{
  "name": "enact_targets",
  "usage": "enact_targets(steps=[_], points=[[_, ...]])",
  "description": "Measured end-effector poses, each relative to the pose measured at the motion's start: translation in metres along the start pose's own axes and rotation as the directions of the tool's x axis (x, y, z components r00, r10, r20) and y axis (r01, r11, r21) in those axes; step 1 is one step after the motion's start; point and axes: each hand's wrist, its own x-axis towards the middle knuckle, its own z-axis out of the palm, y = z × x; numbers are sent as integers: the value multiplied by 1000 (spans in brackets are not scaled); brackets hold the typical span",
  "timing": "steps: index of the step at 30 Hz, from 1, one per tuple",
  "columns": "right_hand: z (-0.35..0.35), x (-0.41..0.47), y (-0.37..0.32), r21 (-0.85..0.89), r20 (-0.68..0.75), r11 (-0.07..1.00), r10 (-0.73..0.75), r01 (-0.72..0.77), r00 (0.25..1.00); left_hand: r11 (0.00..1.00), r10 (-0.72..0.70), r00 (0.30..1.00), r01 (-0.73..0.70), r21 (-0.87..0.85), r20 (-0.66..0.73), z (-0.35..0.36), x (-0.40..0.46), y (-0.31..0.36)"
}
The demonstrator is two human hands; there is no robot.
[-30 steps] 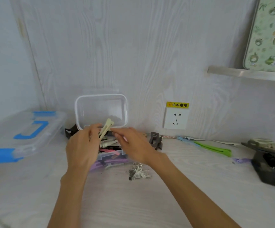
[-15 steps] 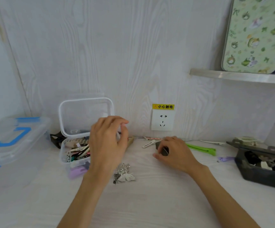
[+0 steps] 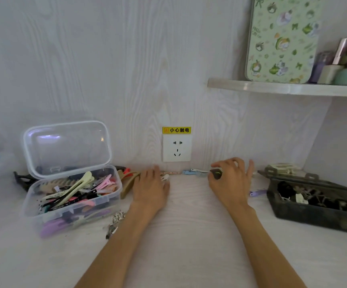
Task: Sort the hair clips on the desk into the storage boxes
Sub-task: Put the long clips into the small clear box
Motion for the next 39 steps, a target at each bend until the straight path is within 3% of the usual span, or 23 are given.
enact_targets(steps=[2,4,7,9,15,20,27,33,37,39], points=[[4,-2,-11,12,7,996,-87,87,996,998,39,998,-36,52,-57,-1,0,-2],[15,-8,-24,-45,176,978,-191,202,966,995,71,995,-65,73,-77,0,-1,-2],[30,-14,-34,-130,411,965,-158,229,898,993,110,991,-107,45,-74,-1,-3,-5],[32,-12,-35,-151,440,966,-124,210,889,990,137,989,-138,-11,-59,-4,-4,-9],[30,-5,-27,-105,350,946,-252,306,902,968,170,983,-181,-174,-77,-12,-11,-12],[28,-10,-26,-52,338,922,-346,384,875,978,182,983,-185,-94,-35,-8,-16,-9],[23,-8,-25,24,229,944,-326,329,917,985,145,988,-149,-86,-49,-13,-18,-10],[15,-10,-35,347,-130,904,-219,251,967,958,134,966,-184,-221,-222,-45,-20,3],[14,-9,-43,515,-143,833,-151,204,978,847,48,896,-271,-458,-442,-82,-36,-31],[14,-13,-52,569,-95,802,-156,183,983,825,34,886,-286,-487,-462,-95,-47,-67]])
